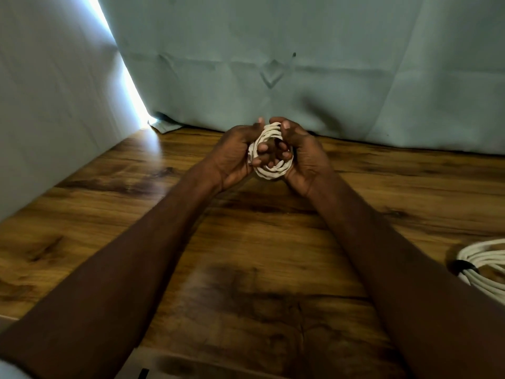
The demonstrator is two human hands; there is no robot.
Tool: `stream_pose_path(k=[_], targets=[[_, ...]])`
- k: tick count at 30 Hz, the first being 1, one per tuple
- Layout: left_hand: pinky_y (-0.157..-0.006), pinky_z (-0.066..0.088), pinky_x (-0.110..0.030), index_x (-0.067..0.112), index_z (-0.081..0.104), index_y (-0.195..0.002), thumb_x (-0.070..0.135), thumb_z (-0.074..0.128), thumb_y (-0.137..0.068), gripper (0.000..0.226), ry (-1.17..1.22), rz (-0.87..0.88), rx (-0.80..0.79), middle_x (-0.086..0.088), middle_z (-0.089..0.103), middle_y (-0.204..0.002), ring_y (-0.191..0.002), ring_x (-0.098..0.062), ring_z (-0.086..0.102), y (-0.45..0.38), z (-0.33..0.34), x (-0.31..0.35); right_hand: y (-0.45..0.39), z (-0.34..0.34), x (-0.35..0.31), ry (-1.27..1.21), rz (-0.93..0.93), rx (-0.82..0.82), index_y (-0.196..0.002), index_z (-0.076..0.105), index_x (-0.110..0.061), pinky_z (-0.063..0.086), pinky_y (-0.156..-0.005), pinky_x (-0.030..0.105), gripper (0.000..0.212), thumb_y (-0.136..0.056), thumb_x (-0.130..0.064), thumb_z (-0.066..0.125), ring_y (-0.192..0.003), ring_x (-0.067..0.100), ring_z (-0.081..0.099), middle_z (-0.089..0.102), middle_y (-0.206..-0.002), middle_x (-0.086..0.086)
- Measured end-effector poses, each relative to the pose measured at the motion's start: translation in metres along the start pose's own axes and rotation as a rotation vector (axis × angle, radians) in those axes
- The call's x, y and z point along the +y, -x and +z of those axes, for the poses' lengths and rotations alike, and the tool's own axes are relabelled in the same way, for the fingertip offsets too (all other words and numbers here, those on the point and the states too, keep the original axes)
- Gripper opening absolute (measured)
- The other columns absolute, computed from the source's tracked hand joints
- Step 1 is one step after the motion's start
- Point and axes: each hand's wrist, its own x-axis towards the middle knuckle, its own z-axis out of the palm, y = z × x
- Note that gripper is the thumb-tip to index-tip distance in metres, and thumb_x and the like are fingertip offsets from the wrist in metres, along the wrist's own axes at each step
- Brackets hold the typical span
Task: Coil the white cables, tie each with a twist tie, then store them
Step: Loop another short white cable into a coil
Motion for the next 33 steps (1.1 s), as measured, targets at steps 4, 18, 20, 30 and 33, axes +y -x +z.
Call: stream_pose_path(k=[4,18,20,30,33], targets=[[-0.056,0.044,-0.032,0.003,0.052,-0.093,0.012,0.039,-0.106,0.02,0.033,0.075,0.0,-0.007,0.045,-0.06,-0.036,-0.013,0.037,0.001,0.004,0.0,-0.001,0.002,-0.001,0.072,-0.074,0.018,-0.113,0.07,-0.011,0.051,-0.048,0.028,0.02,-0.101,-0.02,0.056,-0.061,0.035,0.063,0.063,-0.077,0.028],[-0.051,0.044,-0.026,0.013,0.045,-0.097,0.006,0.045,-0.105,0.01,0.111,0.077,0.132,-0.007,0.051,-0.067,-0.04,-0.011,0.042,0.004,0.018,-0.004,0.004,0.0,-0.001,0.101,-0.128,0.16,-0.094,0.077,-0.011,0.053,-0.053,0.03,0.012,-0.096,-0.015,0.066,-0.058,0.035,0.064,0.065,-0.079,0.027],[-0.048,0.039,-0.024,0.016,0.042,-0.095,0.006,0.041,-0.106,0.016,0.12,0.072,0.159,-0.005,0.047,-0.066,-0.039,-0.008,0.039,0.003,0.026,-0.005,0.001,-0.001,0.0,0.133,-0.163,0.236,-0.094,0.08,-0.016,0.051,-0.055,0.029,0.011,-0.088,-0.021,0.071,-0.075,0.04,0.06,0.063,-0.089,0.032],[-0.04,0.032,-0.016,0.019,0.045,-0.089,0.002,0.044,-0.104,0.023,0.1,0.143,0.38,0.0,0.046,-0.054,-0.036,-0.006,0.033,-0.005,0.092,-0.019,0.038,-0.005,-0.042,0.827,-0.592,0.587,-0.092,0.072,-0.031,0.057,-0.08,0.049,0.007,-0.088,-0.026,0.069,-0.092,0.02,0.069,0.071,-0.098,-0.006],[-0.045,0.04,-0.021,0.017,0.052,-0.096,0.008,0.052,-0.1,0.01,0.06,0.187,0.362,-0.005,0.057,-0.068,-0.047,-0.011,0.049,-0.016,0.117,-0.024,0.07,0.006,-0.08,1.164,-0.806,0.626,-0.096,0.071,-0.034,0.05,-0.096,0.046,0.016,-0.088,-0.02,0.067,-0.105,0.01,0.061,0.065,-0.106,-0.013]])
